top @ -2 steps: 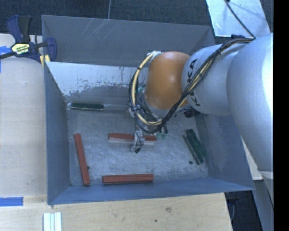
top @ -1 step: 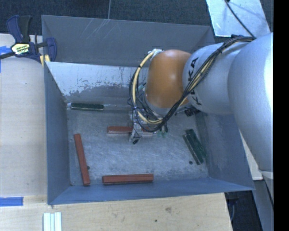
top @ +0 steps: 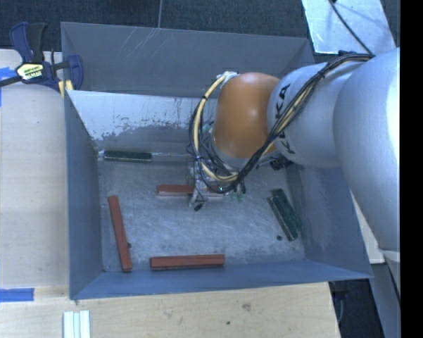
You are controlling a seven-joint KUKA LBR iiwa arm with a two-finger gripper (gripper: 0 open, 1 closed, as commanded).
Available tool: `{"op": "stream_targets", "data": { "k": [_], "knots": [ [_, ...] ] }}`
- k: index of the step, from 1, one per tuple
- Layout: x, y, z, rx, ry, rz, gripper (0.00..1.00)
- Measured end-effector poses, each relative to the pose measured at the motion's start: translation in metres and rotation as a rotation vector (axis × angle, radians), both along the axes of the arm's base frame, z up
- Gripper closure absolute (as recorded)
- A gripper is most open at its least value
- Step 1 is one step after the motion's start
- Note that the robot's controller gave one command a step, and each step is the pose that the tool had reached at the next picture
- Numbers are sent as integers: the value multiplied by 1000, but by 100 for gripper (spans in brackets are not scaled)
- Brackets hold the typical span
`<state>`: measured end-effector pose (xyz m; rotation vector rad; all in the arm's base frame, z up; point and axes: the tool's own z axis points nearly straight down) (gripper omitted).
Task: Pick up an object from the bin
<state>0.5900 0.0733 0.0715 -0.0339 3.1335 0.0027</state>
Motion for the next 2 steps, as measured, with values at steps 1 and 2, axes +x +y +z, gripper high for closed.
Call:
{"op": "stream_targets", "data": {
  "k": [1, 2],
  "knots": [
    [0, 0, 0, 0, 0, 0, 100],
    [5, 0, 154, 0, -5, -5, 100]
  ]
}}
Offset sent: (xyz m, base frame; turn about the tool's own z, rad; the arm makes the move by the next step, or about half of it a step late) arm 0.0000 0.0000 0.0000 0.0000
